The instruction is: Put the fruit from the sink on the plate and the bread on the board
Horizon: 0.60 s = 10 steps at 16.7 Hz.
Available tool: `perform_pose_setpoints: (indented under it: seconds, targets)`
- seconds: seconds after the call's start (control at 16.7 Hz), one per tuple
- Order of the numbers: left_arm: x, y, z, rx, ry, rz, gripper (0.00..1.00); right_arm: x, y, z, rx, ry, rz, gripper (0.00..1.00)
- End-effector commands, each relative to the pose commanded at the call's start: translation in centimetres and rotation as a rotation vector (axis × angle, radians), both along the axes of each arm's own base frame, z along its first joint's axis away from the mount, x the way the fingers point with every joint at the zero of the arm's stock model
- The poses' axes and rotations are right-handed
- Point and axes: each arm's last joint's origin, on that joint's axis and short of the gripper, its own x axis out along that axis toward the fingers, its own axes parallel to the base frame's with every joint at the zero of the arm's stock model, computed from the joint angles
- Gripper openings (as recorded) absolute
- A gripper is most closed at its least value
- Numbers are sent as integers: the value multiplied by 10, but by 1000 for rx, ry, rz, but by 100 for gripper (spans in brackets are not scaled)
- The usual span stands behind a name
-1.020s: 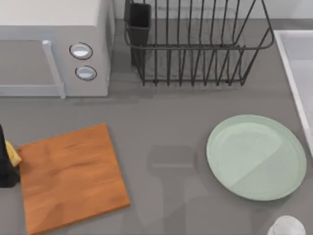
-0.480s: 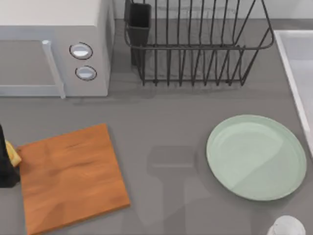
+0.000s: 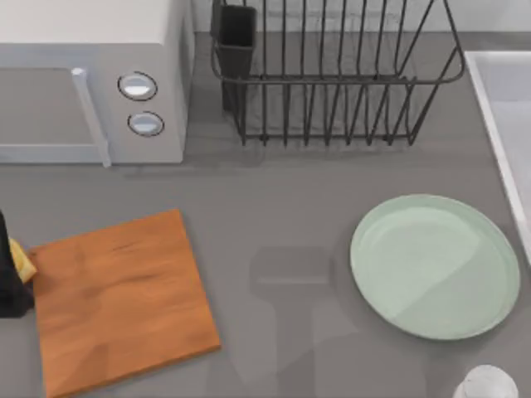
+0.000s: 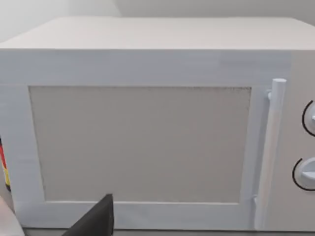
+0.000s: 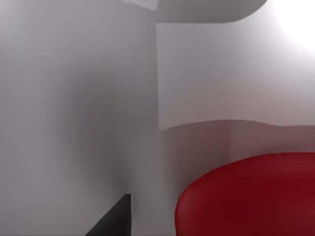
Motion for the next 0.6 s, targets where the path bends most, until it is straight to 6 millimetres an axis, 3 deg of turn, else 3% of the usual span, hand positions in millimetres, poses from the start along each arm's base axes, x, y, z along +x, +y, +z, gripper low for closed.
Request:
perform_pose_setpoints:
  seconds: [0.18,0.6]
  targets:
    - [0,0,0,0,0,0,100,0,0,0,0,0,0,2]
    - [0,0,0,0,0,0,100,0,0,0,0,0,0,0]
